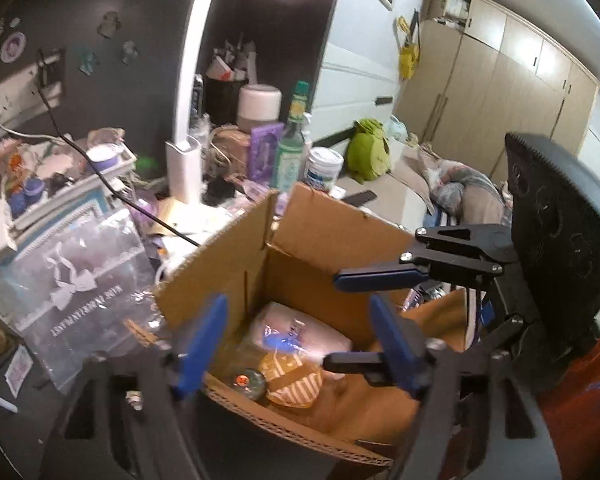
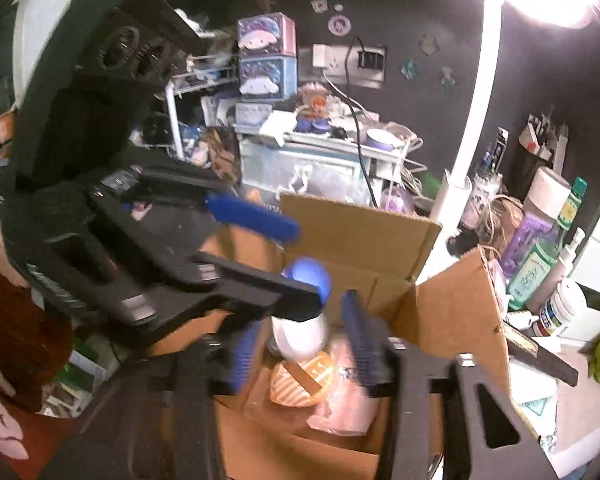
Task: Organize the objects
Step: 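Lower the lens case into the cardboard box and open the right tool, then move the right tool to the white stapler-like item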
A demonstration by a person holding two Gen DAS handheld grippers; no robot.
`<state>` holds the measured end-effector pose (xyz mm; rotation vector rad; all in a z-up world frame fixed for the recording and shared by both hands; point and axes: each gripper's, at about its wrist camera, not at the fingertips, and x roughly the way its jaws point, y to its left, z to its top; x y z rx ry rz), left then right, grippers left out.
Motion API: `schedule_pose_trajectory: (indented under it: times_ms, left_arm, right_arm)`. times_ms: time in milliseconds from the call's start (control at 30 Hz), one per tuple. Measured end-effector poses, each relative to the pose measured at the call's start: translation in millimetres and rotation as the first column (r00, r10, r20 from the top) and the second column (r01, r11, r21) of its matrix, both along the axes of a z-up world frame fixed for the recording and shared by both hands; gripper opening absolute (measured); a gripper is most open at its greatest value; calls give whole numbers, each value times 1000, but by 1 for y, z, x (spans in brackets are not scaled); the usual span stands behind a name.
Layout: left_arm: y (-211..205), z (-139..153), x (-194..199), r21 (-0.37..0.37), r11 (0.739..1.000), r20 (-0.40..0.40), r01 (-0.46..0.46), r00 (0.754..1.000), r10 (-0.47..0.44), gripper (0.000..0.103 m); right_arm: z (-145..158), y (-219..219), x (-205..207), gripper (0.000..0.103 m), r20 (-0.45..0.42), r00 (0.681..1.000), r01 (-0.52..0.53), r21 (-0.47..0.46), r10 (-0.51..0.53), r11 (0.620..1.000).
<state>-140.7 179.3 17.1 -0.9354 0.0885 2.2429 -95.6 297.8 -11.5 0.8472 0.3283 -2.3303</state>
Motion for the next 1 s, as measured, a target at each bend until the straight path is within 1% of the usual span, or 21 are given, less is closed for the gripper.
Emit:
schedule_pose_trajectory:
  times_ms: [33, 100, 200, 267, 300, 367, 467, 633, 767, 867, 933, 1000]
  left_arm:
    - [-4, 2, 1, 11, 1000, -3, -7, 1000, 7, 75]
    - [-12, 7, 4, 22, 999, -18, -30, 999, 30, 81]
    - [-28, 15, 11, 21, 997, -50, -73, 996, 74, 82]
    - [-42, 20, 18, 36, 994, -72, -102, 992, 105, 82]
    - [-48, 23, 21, 46, 992, -80, -117, 990, 120, 85]
    - [-65, 28, 29, 69, 986, -98, -155, 982, 161, 88]
    - [-91, 32, 43, 67, 973, -129, -219, 966, 226, 88]
    - [-140, 29, 67, 78, 950, -154, -302, 938, 310, 88]
    - [-184, 17, 86, 66, 925, -158, -374, 911, 380, 88]
    - [-214, 1, 94, 63, 908, -138, -414, 897, 419, 88]
    - [-233, -12, 98, 61, 897, -119, -437, 889, 441, 88]
    - [-251, -28, 101, 56, 886, -95, -460, 881, 463, 88]
  right_arm:
    - [-1, 2, -2, 47, 1, 1000, 4, 5, -4, 1000]
    - [-1, 7, -5, 47, 5, 1000, 19, 6, -19, 1000]
    - [2, 13, -5, 47, 0, 999, 42, -10, -42, 999]
    - [5, 12, -4, 47, -10, 999, 47, -18, -47, 999]
    - [6, 10, -3, 47, -17, 999, 45, -20, -46, 999]
    - [10, 5, 0, 47, -32, 999, 41, -26, -41, 999]
    - [15, -8, 4, 47, -48, 999, 18, -37, -20, 999]
    - [26, -47, 21, 47, -68, 995, -71, -68, 66, 995]
    - [24, -95, 38, 47, -56, 984, -171, -91, 167, 981]
    - [13, -132, 48, 47, -18, 973, -232, -102, 232, 967]
    - [-1, -159, 52, 47, 25, 963, -265, -107, 269, 958]
    - [-24, -186, 47, 47, 86, 948, -297, -111, 307, 948]
